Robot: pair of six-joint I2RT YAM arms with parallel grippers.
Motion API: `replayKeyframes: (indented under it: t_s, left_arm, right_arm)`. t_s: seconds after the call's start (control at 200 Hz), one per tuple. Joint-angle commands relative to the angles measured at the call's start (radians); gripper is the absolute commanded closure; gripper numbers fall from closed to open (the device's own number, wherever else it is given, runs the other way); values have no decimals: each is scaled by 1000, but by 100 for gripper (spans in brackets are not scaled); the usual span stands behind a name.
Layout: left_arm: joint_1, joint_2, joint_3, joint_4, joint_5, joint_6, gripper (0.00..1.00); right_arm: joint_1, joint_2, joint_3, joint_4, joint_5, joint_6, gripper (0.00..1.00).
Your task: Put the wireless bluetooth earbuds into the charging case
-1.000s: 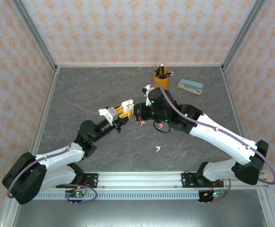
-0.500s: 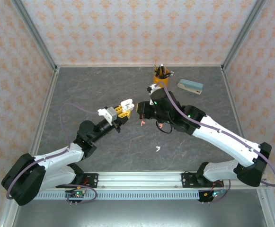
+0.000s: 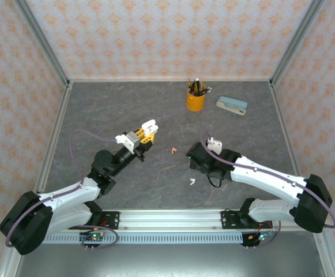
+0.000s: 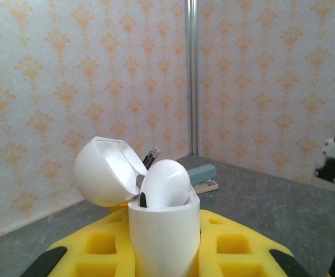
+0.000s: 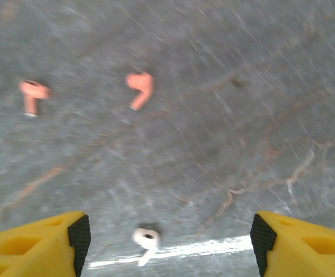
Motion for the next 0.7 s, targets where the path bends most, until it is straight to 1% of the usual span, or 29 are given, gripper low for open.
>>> replayKeyframes:
  t_s: [0.0, 0.35, 0.696]
  left_arm:
    - [-11, -24, -17, 35, -36, 23, 100]
    - [-11, -16, -26, 46, -45, 35, 100]
    - [-12, -14, -28, 49, -47, 43, 100]
  right_arm:
    - [-2, 36, -24, -34, 34, 122, 25]
    - [25, 201, -8, 29, -42, 141, 29]
    - [85, 336, 42, 62, -61, 157, 33]
